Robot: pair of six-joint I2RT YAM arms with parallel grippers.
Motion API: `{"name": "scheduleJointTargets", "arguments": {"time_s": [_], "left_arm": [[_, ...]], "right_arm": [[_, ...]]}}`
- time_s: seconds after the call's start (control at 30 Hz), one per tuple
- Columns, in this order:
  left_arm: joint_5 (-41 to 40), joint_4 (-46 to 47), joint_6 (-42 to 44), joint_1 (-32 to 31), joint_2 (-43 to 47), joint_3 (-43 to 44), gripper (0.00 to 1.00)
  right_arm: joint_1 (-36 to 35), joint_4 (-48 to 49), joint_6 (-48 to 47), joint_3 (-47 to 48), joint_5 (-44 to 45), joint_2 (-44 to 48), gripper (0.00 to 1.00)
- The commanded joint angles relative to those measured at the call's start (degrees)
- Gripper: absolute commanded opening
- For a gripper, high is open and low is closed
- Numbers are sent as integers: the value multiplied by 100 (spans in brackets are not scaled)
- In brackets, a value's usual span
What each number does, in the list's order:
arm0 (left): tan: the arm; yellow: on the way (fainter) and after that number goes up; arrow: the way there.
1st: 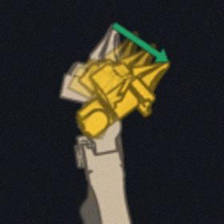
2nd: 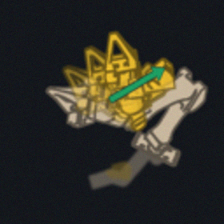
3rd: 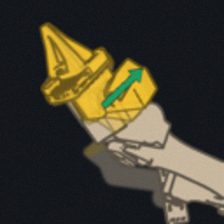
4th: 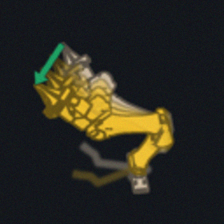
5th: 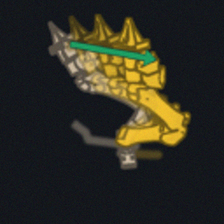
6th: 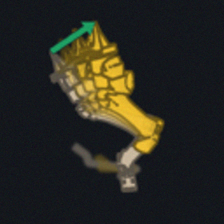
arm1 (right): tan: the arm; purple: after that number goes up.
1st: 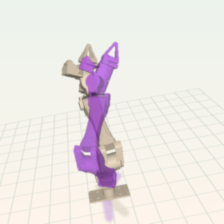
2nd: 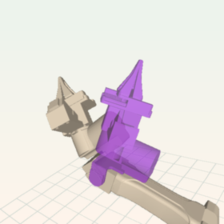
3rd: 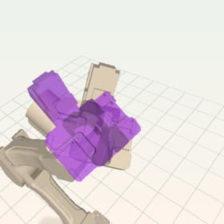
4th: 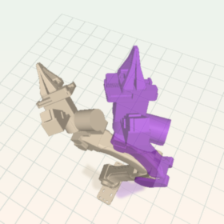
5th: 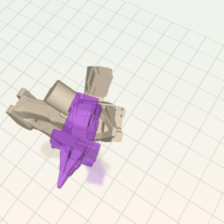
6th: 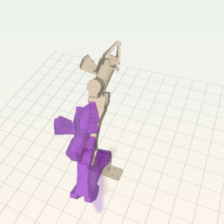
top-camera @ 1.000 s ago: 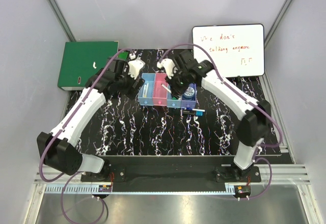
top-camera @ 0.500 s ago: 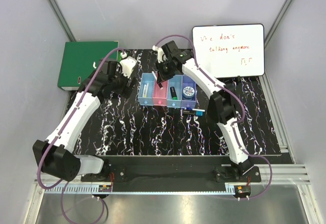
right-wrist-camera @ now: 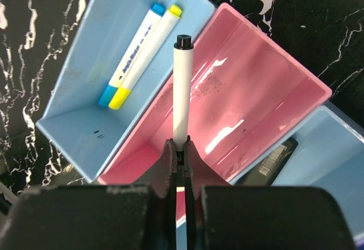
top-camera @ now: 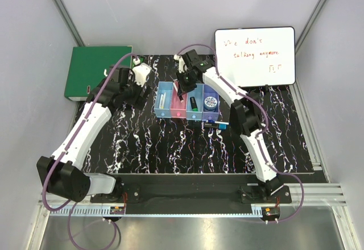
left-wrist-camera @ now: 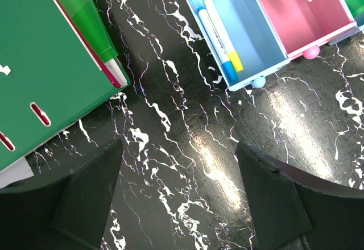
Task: Sort the stationery into containers
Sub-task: Place the pen in the storage box.
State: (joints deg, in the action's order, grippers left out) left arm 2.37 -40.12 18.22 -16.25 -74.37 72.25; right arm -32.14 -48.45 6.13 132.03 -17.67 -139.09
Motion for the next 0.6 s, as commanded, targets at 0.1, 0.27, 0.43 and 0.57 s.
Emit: {"name": "scheduleJointTargets", "arguments": {"time_s": [0.1, 0.27, 0.43, 0.57], "left_arm": [[35, 224, 77, 52, -16, 255, 87], [62, 233, 94, 69, -16, 220, 87], [106, 233, 94, 78, -8, 211, 87], [132, 233, 86, 78, -8, 211, 87]], "right_arm": [[-3, 213, 81, -45, -61, -198, 0], [-3, 204, 46, -2, -61, -189, 13], [-3, 204, -42, -98, -131, -5, 34], [-3, 187, -235, -142, -149, 285, 39]]}}
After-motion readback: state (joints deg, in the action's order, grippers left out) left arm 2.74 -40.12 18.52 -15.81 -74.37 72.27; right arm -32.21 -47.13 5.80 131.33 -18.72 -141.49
